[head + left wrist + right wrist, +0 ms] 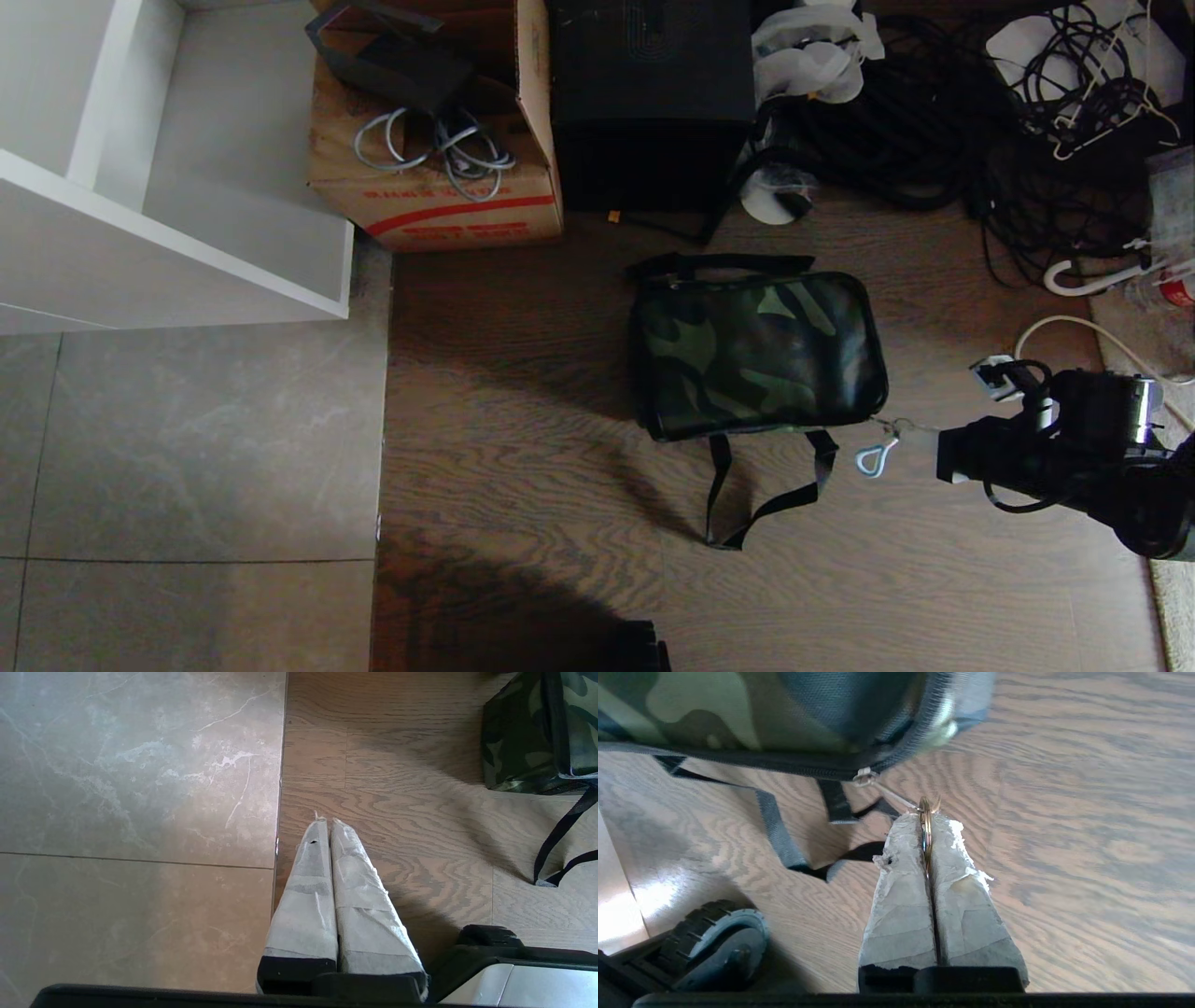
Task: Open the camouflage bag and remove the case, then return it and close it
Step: Open the top of the storage box
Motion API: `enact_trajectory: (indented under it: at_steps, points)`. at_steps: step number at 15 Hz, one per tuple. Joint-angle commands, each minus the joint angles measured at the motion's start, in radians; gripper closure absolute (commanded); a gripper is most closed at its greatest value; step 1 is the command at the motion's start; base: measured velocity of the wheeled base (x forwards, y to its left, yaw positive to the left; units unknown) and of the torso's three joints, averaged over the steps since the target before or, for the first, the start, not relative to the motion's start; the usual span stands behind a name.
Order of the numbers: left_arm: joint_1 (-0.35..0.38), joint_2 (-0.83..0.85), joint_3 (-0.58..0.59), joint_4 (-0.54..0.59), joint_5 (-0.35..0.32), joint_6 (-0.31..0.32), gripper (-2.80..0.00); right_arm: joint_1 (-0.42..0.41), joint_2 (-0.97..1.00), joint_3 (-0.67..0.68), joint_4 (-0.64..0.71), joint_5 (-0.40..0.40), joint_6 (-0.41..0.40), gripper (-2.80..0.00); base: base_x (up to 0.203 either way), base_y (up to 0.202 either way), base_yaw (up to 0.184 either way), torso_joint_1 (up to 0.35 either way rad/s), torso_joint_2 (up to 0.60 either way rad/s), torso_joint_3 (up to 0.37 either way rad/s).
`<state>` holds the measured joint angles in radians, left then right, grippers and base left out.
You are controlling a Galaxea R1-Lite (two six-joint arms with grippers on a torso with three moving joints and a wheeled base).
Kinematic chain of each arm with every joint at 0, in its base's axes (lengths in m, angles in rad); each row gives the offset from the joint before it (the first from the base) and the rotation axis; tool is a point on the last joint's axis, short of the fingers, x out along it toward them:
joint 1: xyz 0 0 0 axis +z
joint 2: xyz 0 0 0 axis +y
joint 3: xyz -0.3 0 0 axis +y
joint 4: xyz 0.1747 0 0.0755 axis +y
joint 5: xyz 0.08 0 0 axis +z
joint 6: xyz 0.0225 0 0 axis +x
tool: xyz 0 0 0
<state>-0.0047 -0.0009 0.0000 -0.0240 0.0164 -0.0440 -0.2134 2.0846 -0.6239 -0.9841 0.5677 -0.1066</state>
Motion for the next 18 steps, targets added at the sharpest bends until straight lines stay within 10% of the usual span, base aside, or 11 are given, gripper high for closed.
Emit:
enact_trajectory:
  at_steps: [1,15,18]
  points:
    - [0.000,0.001,0.008,-0.001,0.000,-0.001,0.00,-0.008,-0.010,-0.029,0.051,0.004,-0.004,0.00,0.000,0.000,0.000,0.000,0.00,0.000]
    - [-0.001,0.001,0.008,-0.001,0.000,-0.001,0.00,-0.027,-0.034,-0.202,0.329,0.005,-0.037,0.00,0.000,0.000,0.000,0.000,0.00,0.000]
    - [0.000,0.001,0.008,-0.001,0.000,-0.001,0.00,-0.027,-0.032,-0.271,0.337,0.006,0.060,0.00,0.000,0.000,0.000,0.000,0.00,0.000]
